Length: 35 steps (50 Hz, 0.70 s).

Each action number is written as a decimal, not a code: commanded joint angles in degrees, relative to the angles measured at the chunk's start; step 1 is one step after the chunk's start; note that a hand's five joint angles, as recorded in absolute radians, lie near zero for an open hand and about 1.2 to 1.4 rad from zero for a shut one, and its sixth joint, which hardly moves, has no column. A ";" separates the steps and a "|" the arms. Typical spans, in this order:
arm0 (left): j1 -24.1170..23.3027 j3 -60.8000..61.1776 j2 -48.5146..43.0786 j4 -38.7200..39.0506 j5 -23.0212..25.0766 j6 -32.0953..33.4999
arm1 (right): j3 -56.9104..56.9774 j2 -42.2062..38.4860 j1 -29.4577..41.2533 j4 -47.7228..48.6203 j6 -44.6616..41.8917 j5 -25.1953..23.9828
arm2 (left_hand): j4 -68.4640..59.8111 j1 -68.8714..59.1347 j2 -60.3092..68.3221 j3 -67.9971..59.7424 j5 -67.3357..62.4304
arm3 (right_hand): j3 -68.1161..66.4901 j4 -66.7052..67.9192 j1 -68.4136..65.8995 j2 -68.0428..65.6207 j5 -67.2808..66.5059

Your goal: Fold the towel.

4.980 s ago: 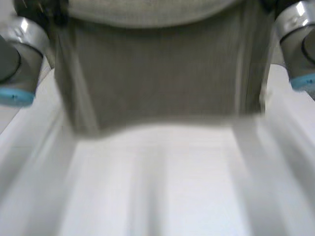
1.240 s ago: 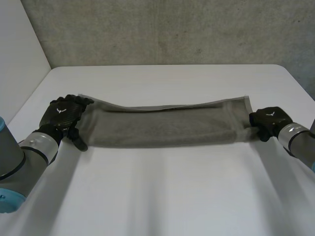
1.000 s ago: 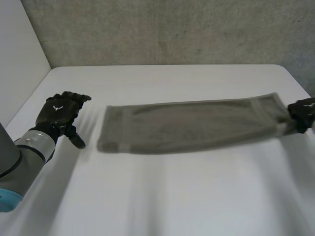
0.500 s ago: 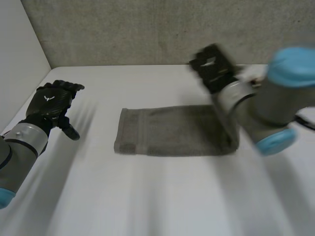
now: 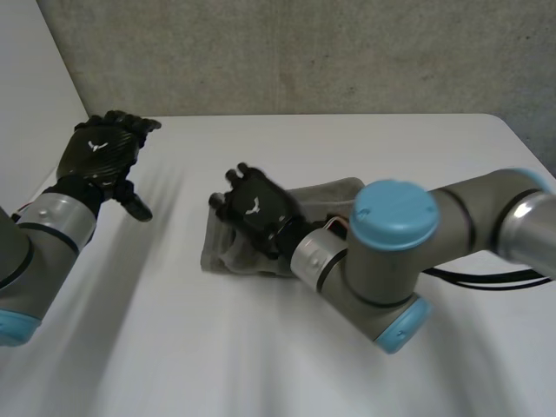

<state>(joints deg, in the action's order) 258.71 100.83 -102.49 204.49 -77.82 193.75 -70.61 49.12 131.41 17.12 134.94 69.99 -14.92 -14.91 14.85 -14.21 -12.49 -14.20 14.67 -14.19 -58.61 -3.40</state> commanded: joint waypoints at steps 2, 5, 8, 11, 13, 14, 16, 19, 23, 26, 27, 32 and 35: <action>-8.73 -4.05 -2.79 0.65 -0.05 0.05 | -8.21 12.65 -9.31 -0.85 18.58 5.50 | 3.87 3.85 -3.79 3.16 11.44 | 4.20 -4.67 4.19 48.61 3.40; -11.82 -5.28 -5.07 0.39 -0.66 0.14 | -10.76 15.20 -12.83 -2.69 22.37 5.77 | 3.36 3.35 -3.29 2.66 10.93 | 4.20 -4.67 4.19 48.61 3.40; -13.41 -5.73 -6.32 0.21 -1.28 0.32 | -11.83 16.27 -14.43 -4.28 23.35 5.77 | 3.19 3.18 -3.12 2.49 10.76 | 4.20 -4.67 4.19 48.61 3.40; -16.49 -6.26 -8.87 0.03 -2.95 0.49 | -13.68 17.24 -17.06 -7.45 23.70 5.86 | 2.52 2.50 -2.44 1.81 10.09 | 4.20 -4.67 4.19 48.61 3.40; -18.94 -6.87 -11.40 0.38 -4.53 0.84 | -15.95 17.32 -18.99 -9.11 23.70 5.94 | 2.52 2.50 -2.44 1.81 10.09 | 4.20 -4.67 4.19 48.61 3.40; -18.95 -6.87 -11.41 0.38 -4.54 0.84 | -15.96 17.32 -19.00 -9.12 23.70 5.94 | 2.52 2.50 -2.44 1.81 10.09 | 4.20 -4.67 4.19 48.61 3.40; -20.26 -8.27 -14.12 0.56 -5.67 1.37 | -18.76 17.32 -20.66 -8.94 23.70 5.42 | 2.52 2.50 -2.44 1.81 10.09 | 4.20 -4.67 4.19 48.61 3.40; -20.71 -9.42 -15.54 0.56 -6.38 1.64 | -19.83 17.15 -21.28 -8.77 23.70 5.33 | 2.52 2.50 -2.44 1.81 10.09 | 4.20 -4.67 4.19 48.61 3.40; -21.67 -13.71 -20.45 0.47 -9.36 2.34 | -21.49 16.36 -22.16 -8.07 23.97 5.24 | 2.52 2.50 -2.44 1.81 10.09 | 2.97 -3.44 2.96 47.38 2.17; -21.85 -16.18 -23.53 0.12 -11.29 3.56 | -22.02 14.52 -22.34 -6.75 23.97 5.33 | 2.52 2.50 -2.44 1.81 10.09 | 0.42 -0.89 0.41 44.83 -0.38; -21.85 -16.19 -23.54 0.12 -11.30 3.57 | -22.03 14.51 -22.34 -6.74 23.97 5.33 | 2.52 2.50 -2.44 1.81 10.09 | 0.41 -0.89 0.40 44.82 -0.39; -21.85 -17.24 -26.70 0.12 -15.25 7.60 | -21.15 9.77 -22.51 -4.46 23.53 5.50 | 2.52 2.50 -2.44 1.81 10.09 | -8.47 7.99 -8.48 35.95 -9.27; -21.85 -17.07 -26.97 0.21 -15.96 8.23 | -20.62 8.97 -22.43 -3.93 23.35 5.59 | 2.69 2.67 -2.61 1.98 10.26 | -11.20 10.72 -11.20 33.22 -11.99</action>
<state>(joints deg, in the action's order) 236.76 83.91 -127.81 204.65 -91.07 199.21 -92.49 61.34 108.87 11.36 158.73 75.41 -14.92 -14.91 14.87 -14.22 -13.30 -19.24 19.30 -19.57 -58.61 -9.99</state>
